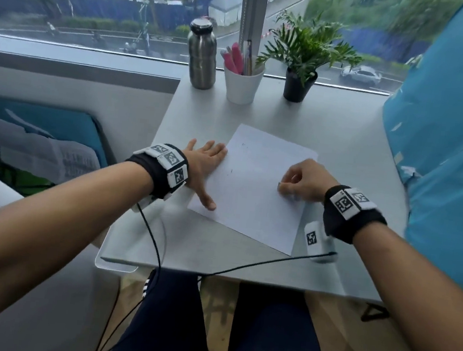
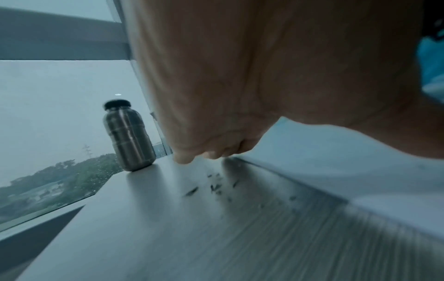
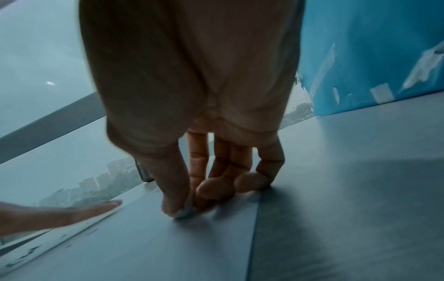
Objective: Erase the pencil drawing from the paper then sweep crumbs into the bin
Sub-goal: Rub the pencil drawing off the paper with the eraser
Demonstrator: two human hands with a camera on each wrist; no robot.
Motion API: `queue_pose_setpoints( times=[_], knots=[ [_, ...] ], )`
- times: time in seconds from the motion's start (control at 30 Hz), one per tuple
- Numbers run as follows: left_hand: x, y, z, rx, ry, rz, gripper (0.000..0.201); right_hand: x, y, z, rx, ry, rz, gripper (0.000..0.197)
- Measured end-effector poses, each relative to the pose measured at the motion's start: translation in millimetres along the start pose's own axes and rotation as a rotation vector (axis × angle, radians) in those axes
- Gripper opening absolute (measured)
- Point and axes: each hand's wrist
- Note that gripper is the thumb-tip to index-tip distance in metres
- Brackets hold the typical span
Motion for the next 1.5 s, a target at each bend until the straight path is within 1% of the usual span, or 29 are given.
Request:
queue_pose_setpoints(
  times=[0.07,0.1,0.17,0.23,0.3,0.33,0.4,0.43,0.5,0.57,0.6,0.63,0.67,0.73,0.83,0.9,1.0,1.07,1.2,1.27,1.33,1.37,1.4,1.43,1.5],
  knots=[
    [-8,2,5,0.007,0.000,0.066,0.146,0,0,-2,0.002,0.007,0.003,0.010],
    [-10,1,13,0.019,-0.042,0.104,0.140,0,1,-3,-0.005,0.009,0.003,0.010],
    [-9,-9,40,0.062,-0.173,0.153,0.127,1,1,-5,-0.014,0.003,-0.003,0.009],
    [-3,-23,75,0.062,-0.281,0.122,0.115,0,2,-6,-0.023,-0.007,-0.013,0.008],
    [3,-38,97,0.014,-0.297,0.066,0.107,-2,5,-9,-0.043,-0.005,-0.019,0.009],
    [6,-42,98,-0.007,-0.290,0.063,0.103,-3,6,-10,-0.042,-0.009,-0.020,0.009],
    [7,-45,84,-0.048,-0.249,0.104,0.097,-5,6,-12,-0.034,-0.023,-0.033,0.008],
    [5,-44,72,-0.073,-0.195,0.124,0.095,-6,6,-13,-0.029,-0.028,-0.040,0.007],
    [2,-41,42,-0.106,-0.022,0.138,0.097,-6,6,-14,-0.037,-0.035,-0.045,0.006],
    [-2,-37,19,-0.086,0.160,0.122,0.103,-6,5,-16,-0.058,-0.044,-0.027,0.006],
    [-3,-34,16,-0.070,0.209,0.117,0.106,-5,5,-17,-0.061,-0.047,-0.020,0.006],
    [-2,-30,18,-0.061,0.214,0.123,0.107,-4,4,-17,-0.064,-0.049,-0.018,0.007],
    [2,-25,24,-0.057,0.178,0.137,0.106,-4,4,-18,-0.064,-0.051,-0.020,0.007],
    [18,-12,44,-0.045,0.056,0.155,0.100,-2,5,-17,-0.065,-0.051,-0.026,0.007],
    [51,7,67,-0.016,-0.088,0.147,0.086,0,5,-16,-0.079,-0.033,-0.014,0.008],
    [70,15,74,-0.023,-0.143,0.138,0.076,3,5,-14,-0.078,-0.028,-0.012,0.009],
    [83,14,72,-0.055,-0.172,0.088,0.067,8,4,-11,-0.063,-0.043,-0.022,0.010],
    [80,7,59,-0.097,-0.131,0.099,0.070,10,4,-9,-0.053,-0.038,-0.029,0.009],
    [62,-5,18,-0.168,0.099,0.165,0.081,10,4,-9,-0.063,-0.021,-0.044,0.008],
    [54,-7,5,-0.128,0.233,0.144,0.087,10,3,-9,-0.071,-0.021,-0.033,0.008],
    [51,-3,5,-0.056,0.341,0.139,0.093,10,2,-9,-0.076,-0.022,-0.025,0.008],
    [53,0,11,-0.035,0.339,0.160,0.093,10,2,-9,-0.078,-0.022,-0.025,0.008],
    [57,5,19,-0.025,0.284,0.187,0.091,11,2,-10,-0.080,-0.023,-0.026,0.008],
    [62,9,30,-0.018,0.184,0.204,0.086,11,2,-11,-0.083,-0.023,-0.024,0.008],
    [78,18,56,-0.011,-0.040,0.189,0.075,11,2,-11,-0.088,-0.022,-0.014,0.009]
  ],
)
Point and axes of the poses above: each hand's wrist, its own x-axis towards the middle knuckle, its own y-axis out of the back of the hand, z = x × y, and after that the axes turned 10 degrees about -y, right-handed
